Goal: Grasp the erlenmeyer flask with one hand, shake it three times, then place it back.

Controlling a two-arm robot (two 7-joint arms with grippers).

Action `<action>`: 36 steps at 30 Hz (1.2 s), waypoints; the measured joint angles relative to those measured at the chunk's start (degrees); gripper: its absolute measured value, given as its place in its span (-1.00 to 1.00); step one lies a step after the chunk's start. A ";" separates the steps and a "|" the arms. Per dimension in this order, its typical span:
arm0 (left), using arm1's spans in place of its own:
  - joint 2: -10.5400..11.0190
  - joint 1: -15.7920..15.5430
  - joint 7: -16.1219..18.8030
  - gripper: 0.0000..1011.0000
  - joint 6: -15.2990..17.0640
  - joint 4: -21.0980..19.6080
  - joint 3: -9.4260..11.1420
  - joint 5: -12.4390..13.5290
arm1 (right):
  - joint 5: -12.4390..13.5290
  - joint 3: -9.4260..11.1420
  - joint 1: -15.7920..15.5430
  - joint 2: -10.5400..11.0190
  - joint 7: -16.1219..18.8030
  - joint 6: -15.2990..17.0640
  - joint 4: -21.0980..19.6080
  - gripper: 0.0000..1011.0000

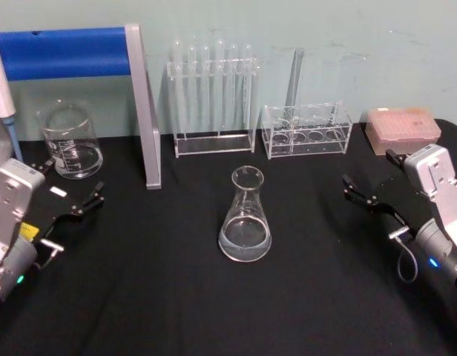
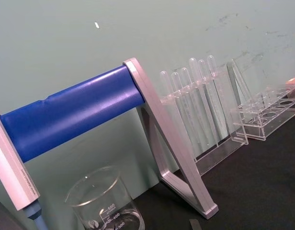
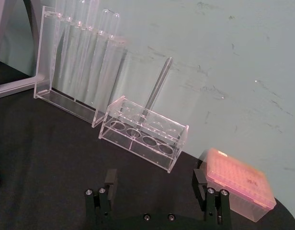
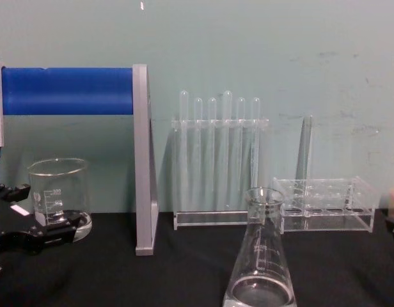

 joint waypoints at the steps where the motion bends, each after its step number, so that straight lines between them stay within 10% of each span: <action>1: 0.00 0.00 0.00 0.98 0.00 0.00 0.00 0.00 | 0.00 0.00 0.00 0.00 0.00 0.00 0.00 0.98; 36: 0.00 0.00 0.00 0.98 0.00 0.00 0.00 0.00 | 0.00 0.00 0.00 0.00 0.00 0.00 0.00 0.98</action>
